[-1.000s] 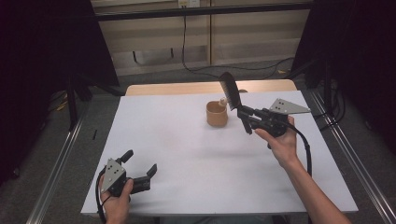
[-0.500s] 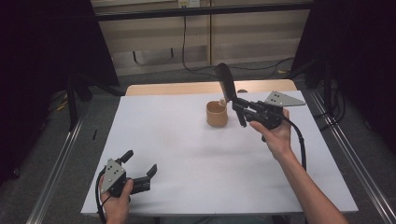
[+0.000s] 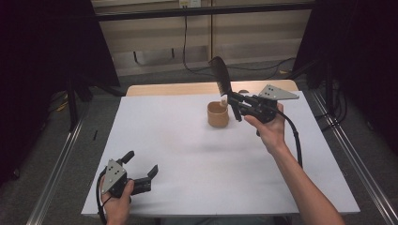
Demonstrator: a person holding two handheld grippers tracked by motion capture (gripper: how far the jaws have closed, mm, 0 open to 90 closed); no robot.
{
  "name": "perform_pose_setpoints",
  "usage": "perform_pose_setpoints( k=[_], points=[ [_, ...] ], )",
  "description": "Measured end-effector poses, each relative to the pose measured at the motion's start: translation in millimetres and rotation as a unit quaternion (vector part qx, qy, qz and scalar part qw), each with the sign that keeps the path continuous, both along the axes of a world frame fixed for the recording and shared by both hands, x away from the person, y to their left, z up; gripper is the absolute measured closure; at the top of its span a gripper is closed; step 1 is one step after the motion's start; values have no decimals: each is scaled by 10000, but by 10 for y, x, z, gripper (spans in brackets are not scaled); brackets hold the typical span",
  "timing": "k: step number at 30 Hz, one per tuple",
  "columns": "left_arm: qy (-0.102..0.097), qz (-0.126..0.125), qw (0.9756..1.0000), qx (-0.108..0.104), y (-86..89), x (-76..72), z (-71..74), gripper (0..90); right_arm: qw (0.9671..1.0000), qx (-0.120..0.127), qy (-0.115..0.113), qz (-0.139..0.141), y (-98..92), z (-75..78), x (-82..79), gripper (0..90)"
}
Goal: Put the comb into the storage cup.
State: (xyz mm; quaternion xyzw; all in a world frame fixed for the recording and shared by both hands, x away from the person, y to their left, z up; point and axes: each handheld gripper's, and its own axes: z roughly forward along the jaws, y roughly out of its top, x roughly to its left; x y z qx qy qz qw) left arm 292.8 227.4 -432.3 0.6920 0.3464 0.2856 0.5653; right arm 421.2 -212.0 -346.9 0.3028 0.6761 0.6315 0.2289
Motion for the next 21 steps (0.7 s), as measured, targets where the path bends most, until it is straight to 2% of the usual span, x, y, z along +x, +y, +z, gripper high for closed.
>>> perform_pose_setpoints(
  k=[5,21],
  points=[
    [-34,14,10000,-85,-1,-5,2,19,10000,29,-40,-25,38,46,89,727],
    [-19,-12,10000,-26,8,-3,4,19,9999,-3,-17,-117,123,36,328,727]
  ],
)
